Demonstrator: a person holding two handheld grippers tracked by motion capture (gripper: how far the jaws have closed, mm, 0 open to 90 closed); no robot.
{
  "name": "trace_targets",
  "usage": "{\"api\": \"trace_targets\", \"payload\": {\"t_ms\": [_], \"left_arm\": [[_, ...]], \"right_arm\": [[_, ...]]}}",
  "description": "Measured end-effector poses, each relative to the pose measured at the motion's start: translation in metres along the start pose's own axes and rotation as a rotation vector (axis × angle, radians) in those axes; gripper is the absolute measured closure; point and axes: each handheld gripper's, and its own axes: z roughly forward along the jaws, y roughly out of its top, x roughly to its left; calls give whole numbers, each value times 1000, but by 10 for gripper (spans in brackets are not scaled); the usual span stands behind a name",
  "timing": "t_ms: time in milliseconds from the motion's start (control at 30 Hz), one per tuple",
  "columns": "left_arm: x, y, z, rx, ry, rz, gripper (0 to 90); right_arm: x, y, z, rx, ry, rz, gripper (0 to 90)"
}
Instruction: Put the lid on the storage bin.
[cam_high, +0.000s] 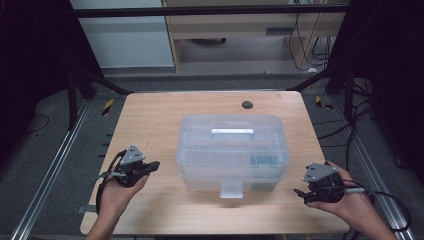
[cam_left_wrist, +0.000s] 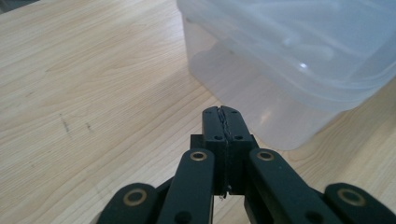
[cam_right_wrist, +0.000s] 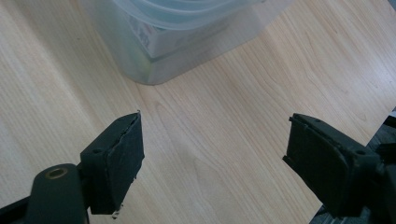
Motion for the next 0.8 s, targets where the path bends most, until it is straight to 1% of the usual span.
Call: {"api": "trace_targets", "payload": {"t_ms": [67,100,133,200,233,267,300,333,367,467,500,533,567,600,633,667,700,733,767,800], "left_arm": [[3,-2,2,13,3,2,899],[5,-2,3,22,6,1,899],[7,-3,6,36,10,3,898],[10,-4,9,57,12,6,897],[10,-4,9,57,12,6,895],[13,-5,13,79,11,11,894],[13,-5,13,79,11,11,894],[15,-4,16,90,15,14,894],[18,-4,20,107,18,17,896],[25,-2,27,129,13,2,896],[28,0,30,137,13,-2,897],[28,0,30,137,13,-2,897],[34,2,35,155,14,-7,897],[36,3,37,160,16,-10,897],[36,3,37,160,16,-10,898],[39,4,41,169,19,-13,898],[44,5,45,172,21,-30,898],[44,5,45,172,21,-30,898],[49,7,50,175,30,-39,898],[49,7,50,175,30,-39,898]], "right_arm": [[-3,-1,3,0,-16,18,190],[-3,-1,3,0,-16,18,190],[-5,-1,6,1,-28,33,186],[-8,-1,8,3,-38,40,186],[-8,-1,8,3,-38,40,186],[-12,0,12,9,-49,49,185],[-12,0,12,9,-49,49,185],[-13,0,13,8,-53,53,185],[-18,1,17,6,-58,67,185],[-27,2,23,8,-66,93,186],[-30,3,25,7,-66,102,187],[-30,3,25,7,-66,102,187],[-38,4,31,11,-72,126,189],[-42,4,34,12,-73,139,189],[-42,4,34,12,-73,139,189],[-44,5,36,17,-74,149,189],[-53,6,43,20,-75,177,191],[-53,6,43,20,-75,177,191],[-61,7,48,25,-81,199,193],[-61,7,48,25,-81,199,193]]}}
